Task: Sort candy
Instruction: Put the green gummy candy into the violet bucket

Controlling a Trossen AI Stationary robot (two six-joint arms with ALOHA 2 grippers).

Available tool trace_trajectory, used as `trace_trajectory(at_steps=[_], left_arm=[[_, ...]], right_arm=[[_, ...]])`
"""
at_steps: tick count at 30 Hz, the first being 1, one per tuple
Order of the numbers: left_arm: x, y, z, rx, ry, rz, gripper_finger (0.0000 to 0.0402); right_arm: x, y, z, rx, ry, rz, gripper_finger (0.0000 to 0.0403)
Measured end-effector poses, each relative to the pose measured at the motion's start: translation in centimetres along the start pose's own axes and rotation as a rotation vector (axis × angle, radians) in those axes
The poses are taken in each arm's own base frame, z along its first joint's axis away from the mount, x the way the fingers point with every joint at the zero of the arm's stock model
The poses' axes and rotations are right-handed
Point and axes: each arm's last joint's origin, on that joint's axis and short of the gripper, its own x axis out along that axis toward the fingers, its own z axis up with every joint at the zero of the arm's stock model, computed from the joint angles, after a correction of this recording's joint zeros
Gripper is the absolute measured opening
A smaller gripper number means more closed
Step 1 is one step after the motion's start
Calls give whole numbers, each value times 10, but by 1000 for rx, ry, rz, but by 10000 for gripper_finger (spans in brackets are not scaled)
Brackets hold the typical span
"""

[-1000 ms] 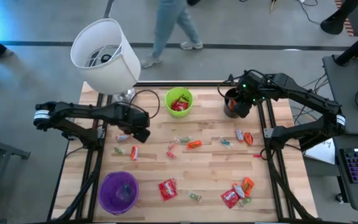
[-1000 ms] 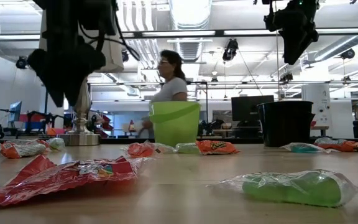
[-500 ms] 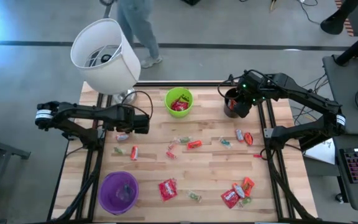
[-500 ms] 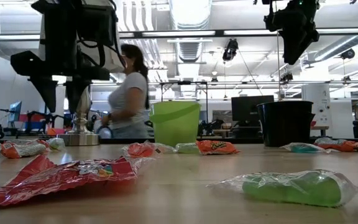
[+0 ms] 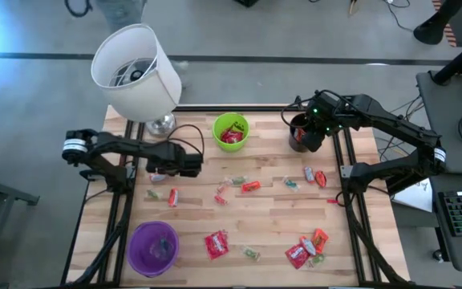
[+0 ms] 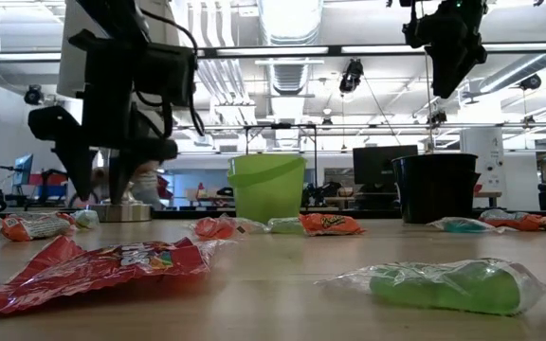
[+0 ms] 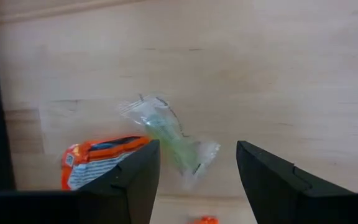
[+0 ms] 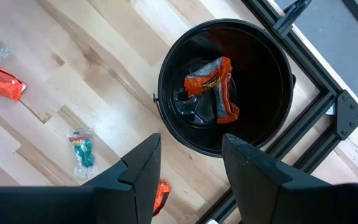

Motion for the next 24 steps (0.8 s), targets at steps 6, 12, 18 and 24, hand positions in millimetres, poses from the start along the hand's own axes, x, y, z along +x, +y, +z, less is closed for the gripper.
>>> trace_trajectory(at_steps=[6, 12, 18, 24], left_arm=[[14, -2, -4, 0, 47, 66, 194], [20, -4, -6, 7, 51, 100, 194], [32, -6, -6, 14, 45, 137, 184], [36, -7, -3, 26, 29, 150, 144]], right_arm=[[0, 1, 0, 10, 12, 46, 164], [0, 1, 0, 10, 12, 48, 164], [0, 1, 0, 9, 12, 48, 164], [0, 1, 0, 8, 12, 48, 164]])
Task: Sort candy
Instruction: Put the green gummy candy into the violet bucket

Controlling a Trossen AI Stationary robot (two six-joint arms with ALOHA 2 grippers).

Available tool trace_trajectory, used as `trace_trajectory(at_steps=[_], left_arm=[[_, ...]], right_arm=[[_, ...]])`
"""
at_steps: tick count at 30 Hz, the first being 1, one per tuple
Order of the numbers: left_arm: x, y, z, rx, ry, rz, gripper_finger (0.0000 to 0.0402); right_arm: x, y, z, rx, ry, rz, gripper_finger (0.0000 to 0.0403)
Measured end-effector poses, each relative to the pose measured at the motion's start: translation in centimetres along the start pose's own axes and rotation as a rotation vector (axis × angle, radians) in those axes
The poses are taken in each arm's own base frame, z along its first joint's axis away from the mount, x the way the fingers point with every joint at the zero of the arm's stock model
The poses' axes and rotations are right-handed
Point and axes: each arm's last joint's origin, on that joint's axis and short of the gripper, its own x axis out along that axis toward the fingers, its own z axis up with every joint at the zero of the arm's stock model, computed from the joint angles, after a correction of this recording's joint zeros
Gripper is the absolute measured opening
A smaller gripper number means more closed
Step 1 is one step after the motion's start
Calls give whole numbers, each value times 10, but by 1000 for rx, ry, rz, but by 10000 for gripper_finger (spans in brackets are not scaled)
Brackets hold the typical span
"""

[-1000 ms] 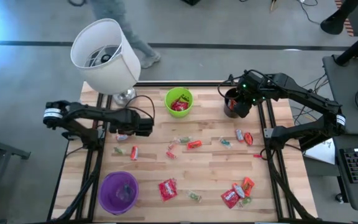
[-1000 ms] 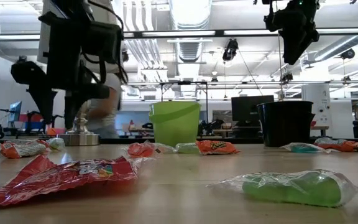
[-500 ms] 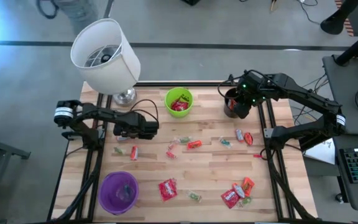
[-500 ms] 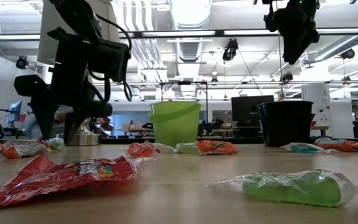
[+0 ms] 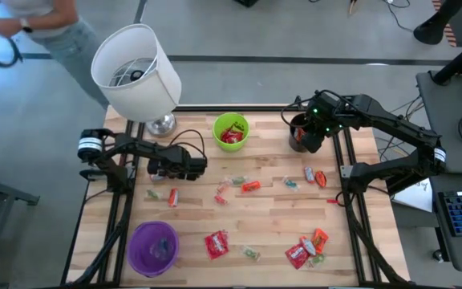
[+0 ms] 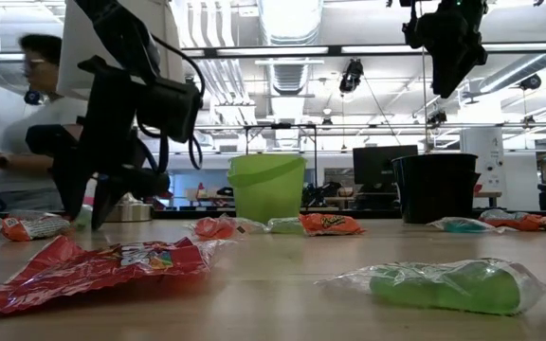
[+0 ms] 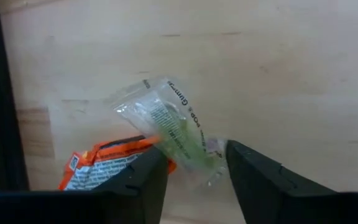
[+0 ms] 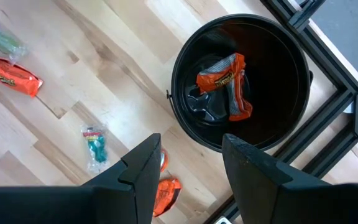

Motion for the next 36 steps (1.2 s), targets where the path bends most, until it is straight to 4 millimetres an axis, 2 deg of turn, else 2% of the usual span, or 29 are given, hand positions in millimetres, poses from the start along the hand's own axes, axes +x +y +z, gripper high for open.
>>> trace_trajectory(at_steps=[12, 18, 21, 26, 36], left_arm=[[3, 1, 6, 87, -15, 9, 45], [3, 1, 7, 147, -14, 13, 9], [-1, 1, 5, 189, -15, 5, 4], [-17, 0, -1, 277, -24, -29, 2], [-70, 0, -15, 463, -113, -180, 0]], right_arm=[[0, 0, 0, 34, -2, 1, 164], [0, 0, 1, 54, -7, 2, 164], [0, 0, 1, 65, -10, 3, 164], [0, 0, 1, 106, -12, 4, 164], [0, 0, 2, 159, -18, 2, 164]])
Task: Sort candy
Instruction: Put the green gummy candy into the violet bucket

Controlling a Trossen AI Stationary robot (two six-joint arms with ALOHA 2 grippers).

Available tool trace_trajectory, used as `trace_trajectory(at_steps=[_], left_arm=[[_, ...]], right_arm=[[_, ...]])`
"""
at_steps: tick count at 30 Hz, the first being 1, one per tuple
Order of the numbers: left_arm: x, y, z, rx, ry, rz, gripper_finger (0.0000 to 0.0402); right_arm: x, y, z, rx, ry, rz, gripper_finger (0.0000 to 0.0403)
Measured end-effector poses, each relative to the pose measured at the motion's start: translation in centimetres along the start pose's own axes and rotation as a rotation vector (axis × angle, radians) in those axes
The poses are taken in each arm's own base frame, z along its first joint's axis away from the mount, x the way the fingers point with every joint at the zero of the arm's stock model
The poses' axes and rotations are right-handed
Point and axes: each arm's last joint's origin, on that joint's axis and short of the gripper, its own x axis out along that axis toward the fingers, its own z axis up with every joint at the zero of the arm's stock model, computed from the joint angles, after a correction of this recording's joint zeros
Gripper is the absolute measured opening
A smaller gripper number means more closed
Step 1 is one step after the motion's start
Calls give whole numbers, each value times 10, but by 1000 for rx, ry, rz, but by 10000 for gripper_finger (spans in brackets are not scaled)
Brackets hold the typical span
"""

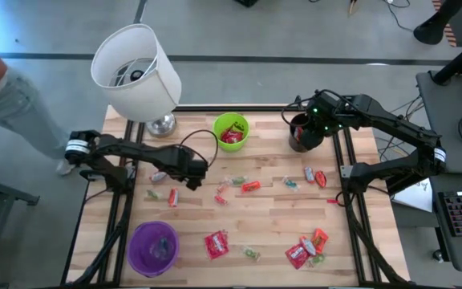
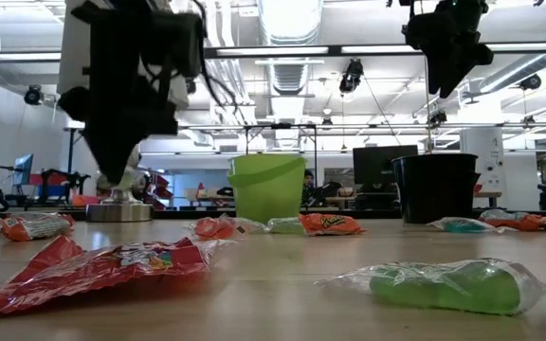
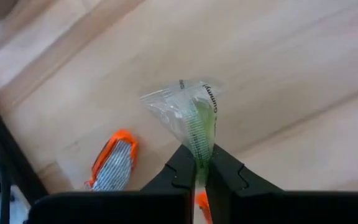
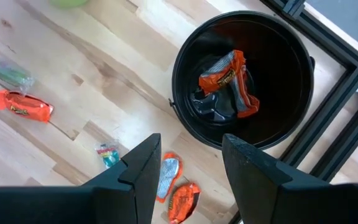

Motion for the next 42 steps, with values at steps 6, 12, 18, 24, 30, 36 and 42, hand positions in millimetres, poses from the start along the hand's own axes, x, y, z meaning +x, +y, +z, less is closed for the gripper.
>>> trace_trajectory(at_steps=[6, 12, 18, 24, 30, 36, 42], left_arm=[[-20, -1, -6, 101, -42, -54, 0], [-41, -1, -22, 185, -19, -66, 0], [-83, -8, -41, 288, -21, -151, 0], [-138, -14, -57, 337, -61, -302, 0], [-180, -15, -88, 334, -73, -440, 0], [-196, -13, -128, 310, -2, -510, 0], [-198, -7, -169, 241, 203, -492, 0]], right_arm=[[0, 0, 1, 10, -7, -2, 164], [0, 1, 4, 31, -39, 11, 164], [0, 2, 5, 32, -53, 17, 164], [0, 2, 5, 32, -53, 17, 164], [0, 2, 5, -4, -52, 16, 164], [0, 2, 4, -84, -45, 17, 164], [0, 2, 3, -121, -36, 17, 164]])
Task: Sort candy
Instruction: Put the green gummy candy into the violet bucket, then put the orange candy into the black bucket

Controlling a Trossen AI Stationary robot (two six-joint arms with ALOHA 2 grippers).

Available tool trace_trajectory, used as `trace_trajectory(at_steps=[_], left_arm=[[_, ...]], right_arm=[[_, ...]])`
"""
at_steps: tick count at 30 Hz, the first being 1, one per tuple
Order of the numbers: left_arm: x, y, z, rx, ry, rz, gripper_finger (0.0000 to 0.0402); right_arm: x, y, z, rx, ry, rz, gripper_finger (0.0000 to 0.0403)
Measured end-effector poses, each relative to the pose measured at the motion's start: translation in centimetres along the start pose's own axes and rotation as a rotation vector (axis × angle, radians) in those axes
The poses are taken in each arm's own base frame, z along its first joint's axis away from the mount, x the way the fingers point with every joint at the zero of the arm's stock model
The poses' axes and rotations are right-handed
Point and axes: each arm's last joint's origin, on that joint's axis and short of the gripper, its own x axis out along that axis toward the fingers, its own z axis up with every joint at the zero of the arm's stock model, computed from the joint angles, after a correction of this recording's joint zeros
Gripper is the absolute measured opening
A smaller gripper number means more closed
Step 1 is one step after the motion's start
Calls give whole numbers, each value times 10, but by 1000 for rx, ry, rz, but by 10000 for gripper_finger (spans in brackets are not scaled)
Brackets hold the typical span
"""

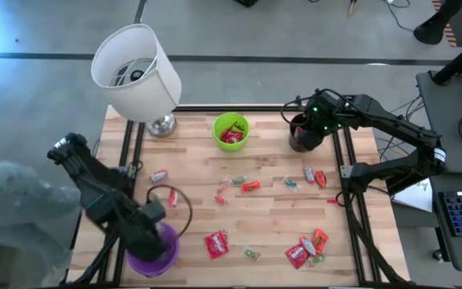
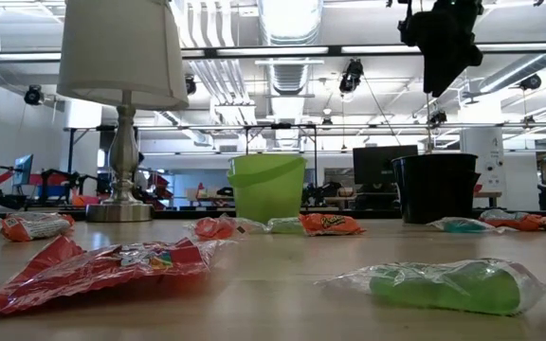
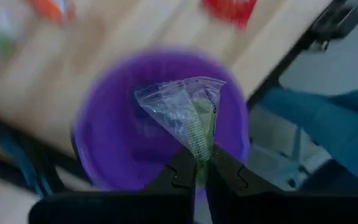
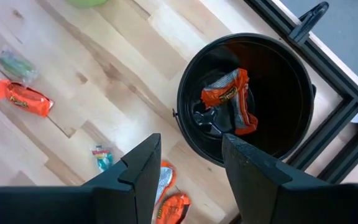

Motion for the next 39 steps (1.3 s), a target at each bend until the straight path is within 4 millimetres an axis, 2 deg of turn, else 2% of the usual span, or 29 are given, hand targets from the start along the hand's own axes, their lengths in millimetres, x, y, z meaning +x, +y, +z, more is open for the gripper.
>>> trace_trajectory(at_steps=[4, 7, 20, 31, 39], left_arm=[[4, -3, -18, -53, 37, 5, 0], [8, -9, -23, -51, 48, -27, 0], [26, -21, -27, -44, 118, 1, 2], [26, -22, -27, -64, 121, 3, 81], [27, -20, -26, -58, 84, 19, 111]], right_arm=[[0, 0, -1, -24, 7, -2, 164], [0, 0, -1, -42, 8, -1, 164], [0, -1, -3, -62, 29, -6, 164], [0, -1, -4, -65, 43, -10, 164], [0, -1, -5, -45, 50, -12, 164]])
